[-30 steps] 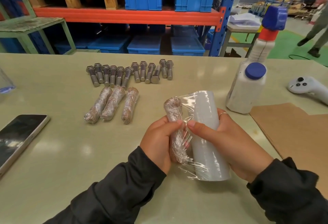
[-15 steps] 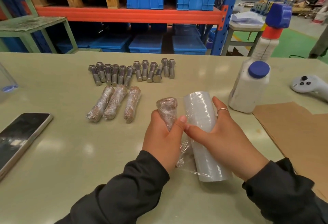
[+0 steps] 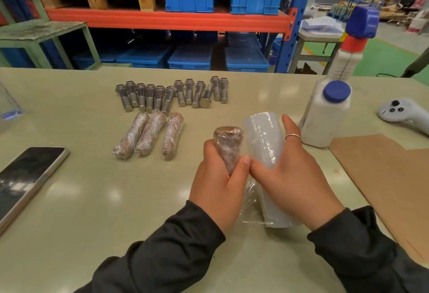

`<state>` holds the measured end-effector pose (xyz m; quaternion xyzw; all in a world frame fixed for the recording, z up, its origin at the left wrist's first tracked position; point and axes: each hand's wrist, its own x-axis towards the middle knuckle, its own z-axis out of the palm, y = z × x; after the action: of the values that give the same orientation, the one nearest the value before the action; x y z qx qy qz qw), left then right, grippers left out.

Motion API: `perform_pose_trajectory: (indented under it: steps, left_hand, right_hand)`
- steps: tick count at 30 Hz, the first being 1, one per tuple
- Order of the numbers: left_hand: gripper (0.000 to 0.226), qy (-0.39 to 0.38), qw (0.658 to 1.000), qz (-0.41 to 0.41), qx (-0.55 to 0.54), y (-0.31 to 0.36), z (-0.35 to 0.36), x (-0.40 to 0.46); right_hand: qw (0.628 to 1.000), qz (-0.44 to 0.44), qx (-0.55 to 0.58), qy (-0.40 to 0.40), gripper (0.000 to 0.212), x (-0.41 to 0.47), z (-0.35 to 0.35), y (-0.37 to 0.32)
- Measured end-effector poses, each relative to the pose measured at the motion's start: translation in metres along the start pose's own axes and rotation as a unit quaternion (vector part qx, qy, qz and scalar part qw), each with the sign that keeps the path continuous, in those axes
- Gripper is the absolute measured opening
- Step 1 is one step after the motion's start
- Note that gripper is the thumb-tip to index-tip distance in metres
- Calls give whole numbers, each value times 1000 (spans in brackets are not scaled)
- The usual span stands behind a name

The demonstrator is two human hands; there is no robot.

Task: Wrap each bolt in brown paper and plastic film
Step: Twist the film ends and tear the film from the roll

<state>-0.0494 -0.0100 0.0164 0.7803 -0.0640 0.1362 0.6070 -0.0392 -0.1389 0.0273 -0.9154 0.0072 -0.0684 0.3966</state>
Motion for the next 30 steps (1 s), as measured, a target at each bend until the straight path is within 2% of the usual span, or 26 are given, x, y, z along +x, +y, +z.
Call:
perform_pose_trajectory:
  steps: [13,21,30]
  left_hand:
    - [32,-25,997,-70,0,-10,-5,15]
    - [30,4,995,-101,20,-17,3,20]
    - [23,24,991,-95,93,-21,6,29]
  right_hand:
    - [999,4,34,15,92,1,0,6]
    - [999,-35,-7,32,94,-11,3,-2]
    - [997,-55,-36,50,93,-17,7,-8]
